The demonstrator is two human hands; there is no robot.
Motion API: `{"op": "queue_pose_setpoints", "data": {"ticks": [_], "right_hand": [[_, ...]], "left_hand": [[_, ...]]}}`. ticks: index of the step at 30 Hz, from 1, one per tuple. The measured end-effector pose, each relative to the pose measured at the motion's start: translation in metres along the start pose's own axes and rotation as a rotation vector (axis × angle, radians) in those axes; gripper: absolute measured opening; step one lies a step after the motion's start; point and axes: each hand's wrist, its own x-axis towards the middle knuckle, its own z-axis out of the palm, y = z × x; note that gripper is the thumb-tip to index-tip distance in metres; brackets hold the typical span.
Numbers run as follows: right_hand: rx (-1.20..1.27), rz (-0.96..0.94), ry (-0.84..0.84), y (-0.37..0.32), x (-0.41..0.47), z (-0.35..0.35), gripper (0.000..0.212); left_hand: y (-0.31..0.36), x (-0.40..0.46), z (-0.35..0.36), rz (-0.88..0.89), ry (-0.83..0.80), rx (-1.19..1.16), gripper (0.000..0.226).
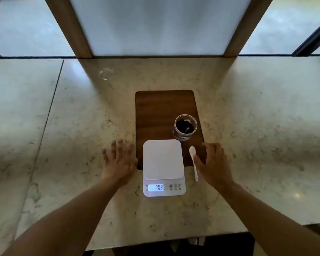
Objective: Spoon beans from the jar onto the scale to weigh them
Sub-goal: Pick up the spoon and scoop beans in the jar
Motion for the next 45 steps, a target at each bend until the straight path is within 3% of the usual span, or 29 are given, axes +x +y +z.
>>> {"op": "queue_pose_setpoints", "data": {"ticks": [8,11,23,30,38,45], "right_hand": [[0.038,0.187,-0.203,0.021,-0.020,0.036,0.033],[0.017,0.169,-0.169,0.021,-0.026,0.042,0.025],[0.164,0.247,-0.182,0.021,-0.020,0.041,0.019],[0.333,0.286,-0.052,0.024,-0.019,0.037,0.021],[0.476,0.146,0.088,0.009,0.024,0.000,0.017],[0.239,-0.041,0.140,-0.007,0.053,-0.005,0.020]], "left_hand": [[0.015,-0.004,0.026,-0.054,0.159,-0.016,0.067],[0.014,-0.005,0.028,-0.033,0.232,-0.046,0.065],[0.011,-0.004,0.028,-0.054,0.265,-0.073,0.068],[0.007,-0.002,0.033,-0.047,0.278,-0.051,0.069],[0.007,-0.002,0.034,-0.037,0.288,-0.018,0.068],[0.007,-0.003,0.034,-0.025,0.288,-0.033,0.069]]}}
